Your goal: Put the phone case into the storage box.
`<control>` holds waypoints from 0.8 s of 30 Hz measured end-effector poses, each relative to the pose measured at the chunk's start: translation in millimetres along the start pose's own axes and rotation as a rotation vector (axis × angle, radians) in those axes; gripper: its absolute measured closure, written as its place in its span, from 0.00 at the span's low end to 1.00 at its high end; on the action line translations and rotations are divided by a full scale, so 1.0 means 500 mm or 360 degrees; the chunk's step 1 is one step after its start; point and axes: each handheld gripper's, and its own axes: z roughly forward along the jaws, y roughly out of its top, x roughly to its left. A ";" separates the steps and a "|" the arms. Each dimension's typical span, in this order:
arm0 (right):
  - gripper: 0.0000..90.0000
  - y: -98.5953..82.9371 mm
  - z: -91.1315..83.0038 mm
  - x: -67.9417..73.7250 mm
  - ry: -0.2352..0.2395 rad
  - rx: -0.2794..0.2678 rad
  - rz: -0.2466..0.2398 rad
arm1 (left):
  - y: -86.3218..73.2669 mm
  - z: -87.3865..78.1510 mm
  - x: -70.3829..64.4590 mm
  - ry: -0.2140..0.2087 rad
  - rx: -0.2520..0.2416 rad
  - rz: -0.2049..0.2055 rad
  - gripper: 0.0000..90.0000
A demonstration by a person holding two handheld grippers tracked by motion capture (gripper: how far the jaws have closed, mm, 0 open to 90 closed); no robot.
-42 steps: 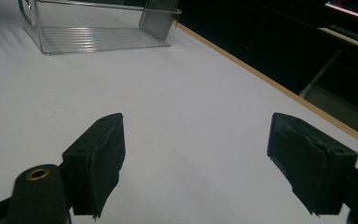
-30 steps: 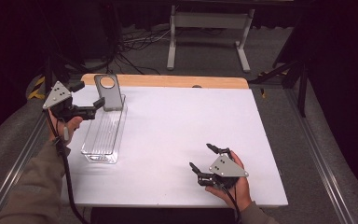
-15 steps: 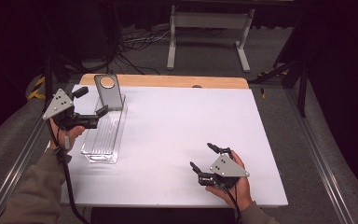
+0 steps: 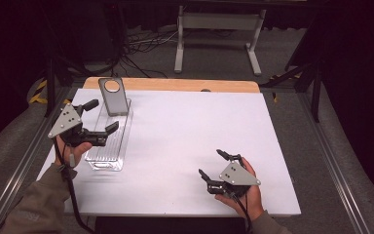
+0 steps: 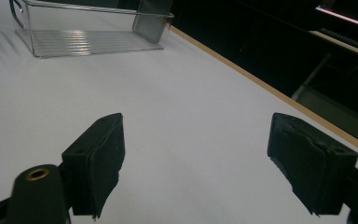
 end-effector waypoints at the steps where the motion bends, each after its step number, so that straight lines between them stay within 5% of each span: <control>1: 0.22 0.000 0.000 0.000 0.0000 0.0000 0.0000 | 0.000 0.000 -0.005 -0.0004 0.0002 0.0009 0.05; 24: 0.22 0.003 -0.007 -0.004 -0.0013 -0.0014 -0.0003 | -0.001 -0.029 -0.067 -0.0126 -0.0038 0.0034 0.05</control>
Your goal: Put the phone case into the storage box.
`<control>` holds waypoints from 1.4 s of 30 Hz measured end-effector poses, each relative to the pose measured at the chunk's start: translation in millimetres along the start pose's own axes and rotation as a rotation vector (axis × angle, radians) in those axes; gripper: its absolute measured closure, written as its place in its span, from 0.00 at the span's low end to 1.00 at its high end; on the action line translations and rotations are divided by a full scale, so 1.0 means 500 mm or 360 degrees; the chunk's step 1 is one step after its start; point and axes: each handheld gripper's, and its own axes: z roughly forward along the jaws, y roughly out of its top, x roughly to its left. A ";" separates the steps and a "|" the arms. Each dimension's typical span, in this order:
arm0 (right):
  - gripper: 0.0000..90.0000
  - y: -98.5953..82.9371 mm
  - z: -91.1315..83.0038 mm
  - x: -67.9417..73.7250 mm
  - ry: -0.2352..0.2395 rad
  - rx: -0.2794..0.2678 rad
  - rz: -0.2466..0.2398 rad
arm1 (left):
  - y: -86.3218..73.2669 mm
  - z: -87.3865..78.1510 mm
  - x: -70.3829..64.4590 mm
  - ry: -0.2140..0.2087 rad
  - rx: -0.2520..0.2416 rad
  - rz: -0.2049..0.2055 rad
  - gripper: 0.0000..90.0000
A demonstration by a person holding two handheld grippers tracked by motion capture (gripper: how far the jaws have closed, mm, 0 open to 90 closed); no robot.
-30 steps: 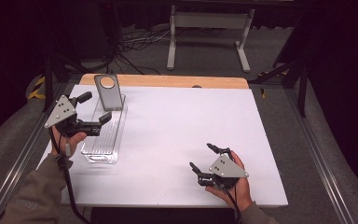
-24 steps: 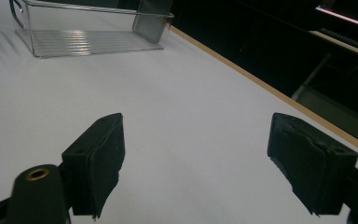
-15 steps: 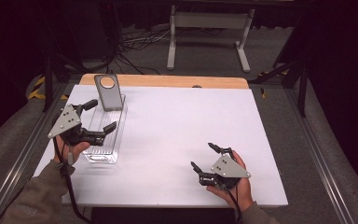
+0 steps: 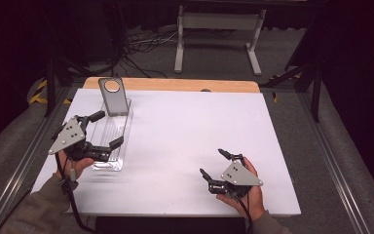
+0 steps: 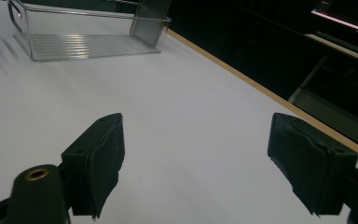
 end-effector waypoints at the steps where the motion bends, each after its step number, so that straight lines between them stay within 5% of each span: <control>1: 0.22 0.000 0.000 0.000 0.0001 0.0001 -0.0002 | -0.001 -0.002 -0.003 0.0003 0.0002 0.0011 0.05; 23: 0.21 0.005 -0.005 0.000 -0.0016 -0.0029 0.0010 | -0.018 -0.017 -0.064 -0.0081 0.0007 0.0037 0.04; 42: 0.21 0.007 -0.010 0.003 -0.0008 -0.0043 0.0003 | -0.065 -0.014 -0.130 -0.0151 0.0124 0.0058 0.04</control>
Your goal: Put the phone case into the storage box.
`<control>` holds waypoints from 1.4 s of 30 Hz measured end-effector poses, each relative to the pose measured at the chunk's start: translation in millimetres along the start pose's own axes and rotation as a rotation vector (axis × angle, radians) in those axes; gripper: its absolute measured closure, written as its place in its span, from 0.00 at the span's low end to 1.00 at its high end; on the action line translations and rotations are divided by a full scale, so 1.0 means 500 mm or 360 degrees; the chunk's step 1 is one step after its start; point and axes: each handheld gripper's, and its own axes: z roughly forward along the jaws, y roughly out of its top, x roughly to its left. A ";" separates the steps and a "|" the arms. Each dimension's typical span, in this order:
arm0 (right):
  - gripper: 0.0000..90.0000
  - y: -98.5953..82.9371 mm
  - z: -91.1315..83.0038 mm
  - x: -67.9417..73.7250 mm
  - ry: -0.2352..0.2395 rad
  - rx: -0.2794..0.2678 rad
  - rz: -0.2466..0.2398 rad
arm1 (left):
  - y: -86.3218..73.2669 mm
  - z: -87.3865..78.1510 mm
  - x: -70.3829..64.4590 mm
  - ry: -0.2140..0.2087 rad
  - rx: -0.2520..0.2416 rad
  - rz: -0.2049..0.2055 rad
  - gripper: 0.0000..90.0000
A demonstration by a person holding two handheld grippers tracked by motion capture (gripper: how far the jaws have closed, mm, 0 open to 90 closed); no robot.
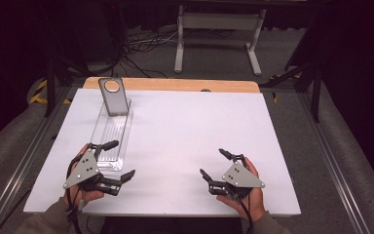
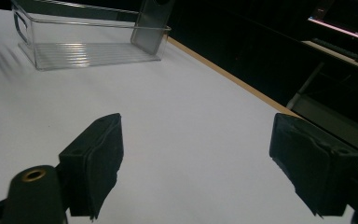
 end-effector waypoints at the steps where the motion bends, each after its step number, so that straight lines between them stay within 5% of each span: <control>1: 0.21 0.000 0.000 0.000 0.0000 0.0000 0.0000 | 0.000 0.000 0.000 0.0000 0.0000 0.0000 0.04; 17: 0.15 -0.003 -0.002 0.013 0.0070 -0.0024 -0.0007 | -0.044 0.006 -0.032 -0.0043 0.0151 -0.0008 0.03; 30: 0.12 -0.003 -0.001 0.019 0.0120 -0.0040 -0.0009 | -0.050 0.007 -0.031 -0.0034 0.0164 -0.0041 0.04; 42: 0.12 0.001 -0.001 0.024 0.0093 -0.0021 -0.0015 | -0.046 -0.001 -0.030 -0.0054 0.0120 -0.0034 0.04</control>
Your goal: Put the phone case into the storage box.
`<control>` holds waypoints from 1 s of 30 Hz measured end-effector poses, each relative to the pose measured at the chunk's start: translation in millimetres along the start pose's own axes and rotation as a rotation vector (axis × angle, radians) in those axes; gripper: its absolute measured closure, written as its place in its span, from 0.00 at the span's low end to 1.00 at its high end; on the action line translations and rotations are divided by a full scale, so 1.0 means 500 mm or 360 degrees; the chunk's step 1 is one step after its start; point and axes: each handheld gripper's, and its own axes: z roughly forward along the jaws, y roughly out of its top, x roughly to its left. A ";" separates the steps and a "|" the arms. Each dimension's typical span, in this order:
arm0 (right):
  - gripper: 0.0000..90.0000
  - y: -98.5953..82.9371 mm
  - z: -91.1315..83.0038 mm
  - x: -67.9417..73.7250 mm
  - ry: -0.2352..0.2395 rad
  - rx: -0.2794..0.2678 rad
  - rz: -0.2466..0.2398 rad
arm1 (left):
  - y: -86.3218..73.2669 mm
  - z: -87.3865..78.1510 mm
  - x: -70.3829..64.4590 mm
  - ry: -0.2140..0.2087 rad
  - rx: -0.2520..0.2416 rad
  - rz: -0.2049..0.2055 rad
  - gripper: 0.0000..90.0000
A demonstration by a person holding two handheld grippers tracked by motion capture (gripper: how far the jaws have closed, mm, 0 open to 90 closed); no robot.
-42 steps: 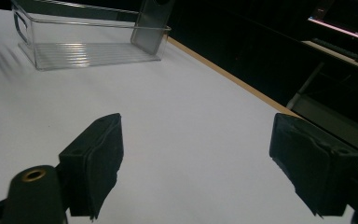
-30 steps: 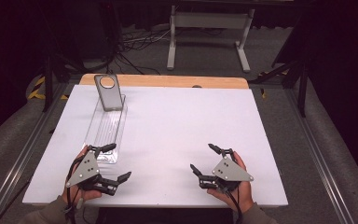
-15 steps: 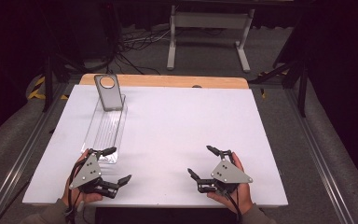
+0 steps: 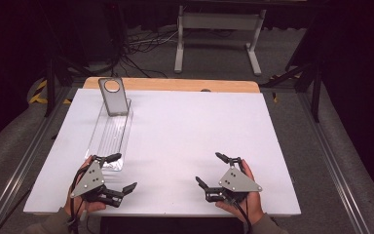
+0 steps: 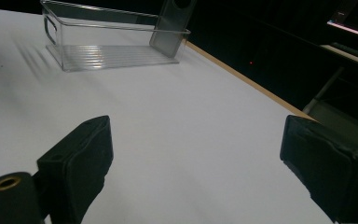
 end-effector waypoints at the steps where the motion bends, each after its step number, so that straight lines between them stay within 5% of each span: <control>1: 0.12 0.001 0.000 0.001 0.0001 -0.0003 -0.0008 | 0.001 -0.002 0.000 -0.0004 -0.0001 0.0004 0.04; 30: 0.12 -0.001 0.002 0.002 -0.0007 0.0020 -0.0026 | 0.004 0.005 -0.006 -0.0019 0.0012 0.0025 0.04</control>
